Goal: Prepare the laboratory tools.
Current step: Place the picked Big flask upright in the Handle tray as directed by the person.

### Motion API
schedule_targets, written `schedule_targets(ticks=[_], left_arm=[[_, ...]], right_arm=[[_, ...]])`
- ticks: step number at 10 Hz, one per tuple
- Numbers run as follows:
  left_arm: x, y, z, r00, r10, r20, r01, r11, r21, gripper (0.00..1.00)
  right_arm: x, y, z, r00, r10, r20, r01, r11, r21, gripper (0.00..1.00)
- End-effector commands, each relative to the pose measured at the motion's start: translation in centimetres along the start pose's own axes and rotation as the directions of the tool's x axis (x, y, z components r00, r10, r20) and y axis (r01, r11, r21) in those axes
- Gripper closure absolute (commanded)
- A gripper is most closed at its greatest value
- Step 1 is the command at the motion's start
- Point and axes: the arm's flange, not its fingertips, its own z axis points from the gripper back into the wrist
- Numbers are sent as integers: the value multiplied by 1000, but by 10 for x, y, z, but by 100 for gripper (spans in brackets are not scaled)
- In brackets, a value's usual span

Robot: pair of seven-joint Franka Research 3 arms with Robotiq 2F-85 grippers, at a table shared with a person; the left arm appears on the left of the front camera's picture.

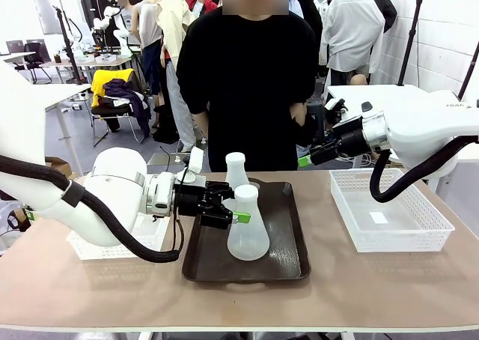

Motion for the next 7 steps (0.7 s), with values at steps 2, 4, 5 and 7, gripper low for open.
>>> schedule_targets(ticks=[2,4,5,7], left_arm=[[0,1,1,1000,-19,4,19,1000,7,0],[0,1,1,1000,-19,4,19,1000,7,0],[0,1,1,1000,-19,4,19,1000,7,0],[0,1,1,1000,-19,4,19,1000,7,0]], right_arm=[[2,-1,1,1000,-5,-19,5,1000,-5,0],[2,-1,1,1000,-5,-19,5,1000,-5,0],[2,-1,1,1000,-5,-19,5,1000,-5,0],[2,-1,1,1000,-5,-19,5,1000,-5,0]])
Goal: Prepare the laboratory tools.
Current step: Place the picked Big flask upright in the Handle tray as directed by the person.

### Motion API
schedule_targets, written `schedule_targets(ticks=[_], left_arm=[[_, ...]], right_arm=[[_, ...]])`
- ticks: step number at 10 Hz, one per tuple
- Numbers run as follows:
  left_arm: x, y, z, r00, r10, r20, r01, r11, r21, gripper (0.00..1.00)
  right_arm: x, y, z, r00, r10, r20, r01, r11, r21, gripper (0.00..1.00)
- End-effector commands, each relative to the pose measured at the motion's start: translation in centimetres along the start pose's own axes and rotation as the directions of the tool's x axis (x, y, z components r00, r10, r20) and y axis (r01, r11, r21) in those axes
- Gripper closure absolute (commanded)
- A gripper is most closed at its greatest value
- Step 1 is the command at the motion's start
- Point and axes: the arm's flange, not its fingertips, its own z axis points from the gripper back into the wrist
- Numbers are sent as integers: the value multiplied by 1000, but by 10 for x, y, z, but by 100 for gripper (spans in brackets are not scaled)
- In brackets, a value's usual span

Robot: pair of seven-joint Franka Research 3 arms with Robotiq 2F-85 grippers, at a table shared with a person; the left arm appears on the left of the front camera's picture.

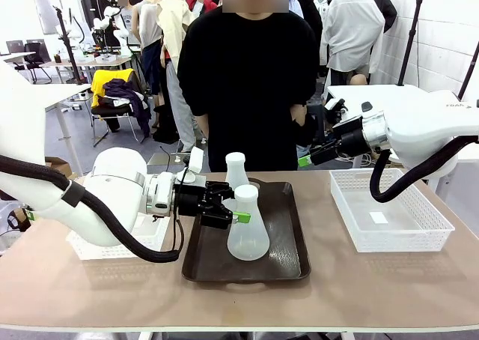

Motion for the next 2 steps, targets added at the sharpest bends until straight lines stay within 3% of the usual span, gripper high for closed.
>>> schedule_targets(ticks=[1,2], left_arm=[[0,1,1,1000,-19,4,19,1000,7,0],[0,1,1,1000,-19,4,19,1000,7,0]], right_arm=[[2,-1,1,1000,-5,-19,5,1000,-5,0],[2,-1,1,1000,-5,-19,5,1000,-5,0]])
